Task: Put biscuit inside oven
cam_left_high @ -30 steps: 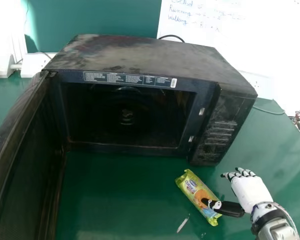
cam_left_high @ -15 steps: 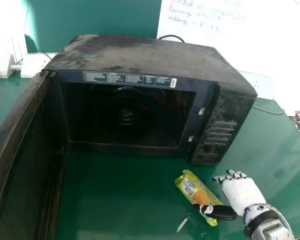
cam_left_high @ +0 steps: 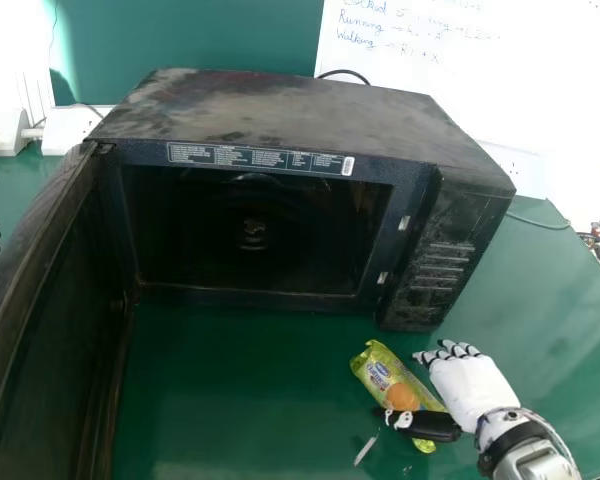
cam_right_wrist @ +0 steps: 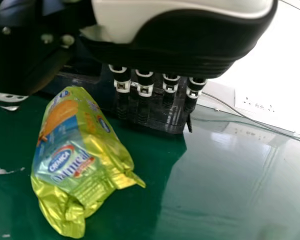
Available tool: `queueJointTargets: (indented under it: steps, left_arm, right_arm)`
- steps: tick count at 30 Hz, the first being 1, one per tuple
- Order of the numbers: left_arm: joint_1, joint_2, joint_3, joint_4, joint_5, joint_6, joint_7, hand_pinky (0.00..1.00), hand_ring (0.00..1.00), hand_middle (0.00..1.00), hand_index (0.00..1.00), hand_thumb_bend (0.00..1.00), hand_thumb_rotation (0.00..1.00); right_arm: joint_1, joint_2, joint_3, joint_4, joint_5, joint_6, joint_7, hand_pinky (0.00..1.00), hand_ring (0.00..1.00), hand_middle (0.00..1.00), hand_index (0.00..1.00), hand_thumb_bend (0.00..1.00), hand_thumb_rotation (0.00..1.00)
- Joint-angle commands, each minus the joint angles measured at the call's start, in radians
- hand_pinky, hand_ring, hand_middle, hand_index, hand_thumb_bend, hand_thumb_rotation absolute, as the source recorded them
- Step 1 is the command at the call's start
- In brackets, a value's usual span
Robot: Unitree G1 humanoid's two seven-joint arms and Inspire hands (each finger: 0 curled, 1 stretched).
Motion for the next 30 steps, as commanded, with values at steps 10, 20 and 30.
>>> queueJointTargets:
  steps: [10,20,30]
  left_arm:
    - [0.026,-0.022,-0.009,-0.041,0.016,-0.003,0.010,1.00,0.97,0.93,0.83,1.00,1.00]
    - [0.035,-0.019,-0.003,-0.048,0.014,-0.001,0.012,1.00,0.97,0.92,0.83,1.00,1.00]
    - [0.040,-0.017,0.008,-0.043,0.003,-0.002,0.006,1.00,0.97,0.92,0.83,1.00,1.00]
  right_arm:
    - [0.028,0.024,-0.009,-0.031,0.025,-0.013,-0.007,1.00,0.90,0.92,0.91,0.93,0.67]
    - [0.058,0.029,-0.014,-0.014,0.013,-0.025,-0.052,1.00,0.89,0.91,0.90,0.93,0.67]
    - [0.050,0.028,-0.005,0.030,0.011,-0.033,-0.081,0.99,0.89,0.91,0.90,0.94,0.67]
